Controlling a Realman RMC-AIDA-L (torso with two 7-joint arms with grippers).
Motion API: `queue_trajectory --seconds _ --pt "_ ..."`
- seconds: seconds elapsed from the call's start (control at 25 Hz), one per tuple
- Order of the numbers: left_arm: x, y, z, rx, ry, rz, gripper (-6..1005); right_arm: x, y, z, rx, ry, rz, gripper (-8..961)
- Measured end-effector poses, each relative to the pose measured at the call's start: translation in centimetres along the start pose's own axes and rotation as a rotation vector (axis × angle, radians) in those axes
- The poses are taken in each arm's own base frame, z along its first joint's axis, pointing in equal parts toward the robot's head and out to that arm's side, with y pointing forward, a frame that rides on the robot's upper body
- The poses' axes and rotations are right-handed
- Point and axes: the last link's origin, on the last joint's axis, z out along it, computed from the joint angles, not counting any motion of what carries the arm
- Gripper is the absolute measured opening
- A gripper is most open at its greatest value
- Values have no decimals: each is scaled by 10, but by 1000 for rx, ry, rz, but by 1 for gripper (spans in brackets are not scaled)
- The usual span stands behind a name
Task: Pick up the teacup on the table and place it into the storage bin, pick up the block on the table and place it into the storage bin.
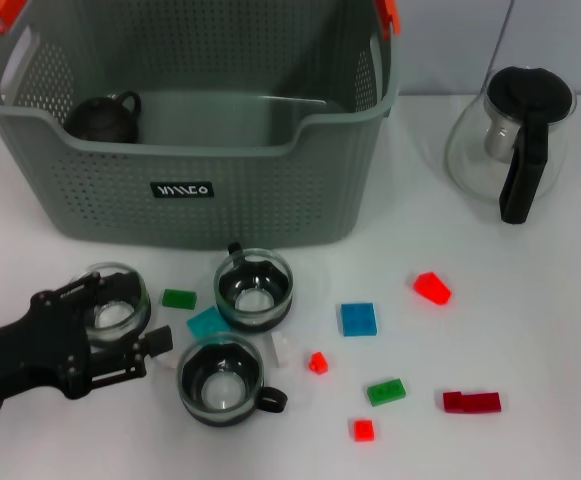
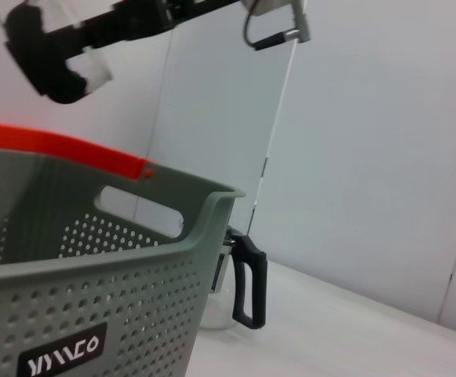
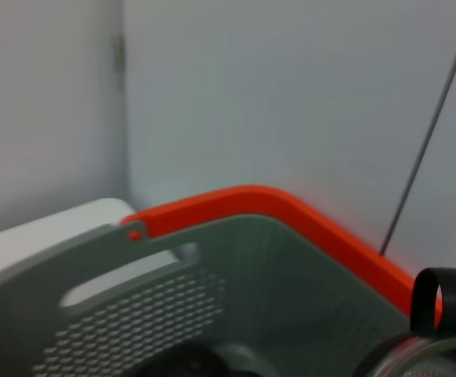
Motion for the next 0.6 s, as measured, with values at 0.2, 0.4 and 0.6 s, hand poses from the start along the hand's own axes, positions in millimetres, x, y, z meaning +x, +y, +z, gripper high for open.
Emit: queue_trajectory --seconds 0.2,0.4,0.6 --pt "-3 1 -1 11 2 -10 854 16 2 30 97 12 -19 49" --pt "-4 1 2 11 1 -12 853 40 2 41 136 26 -12 49" --pt "-5 -1 5 15 -9 -12 853 61 4 44 118 46 4 50"
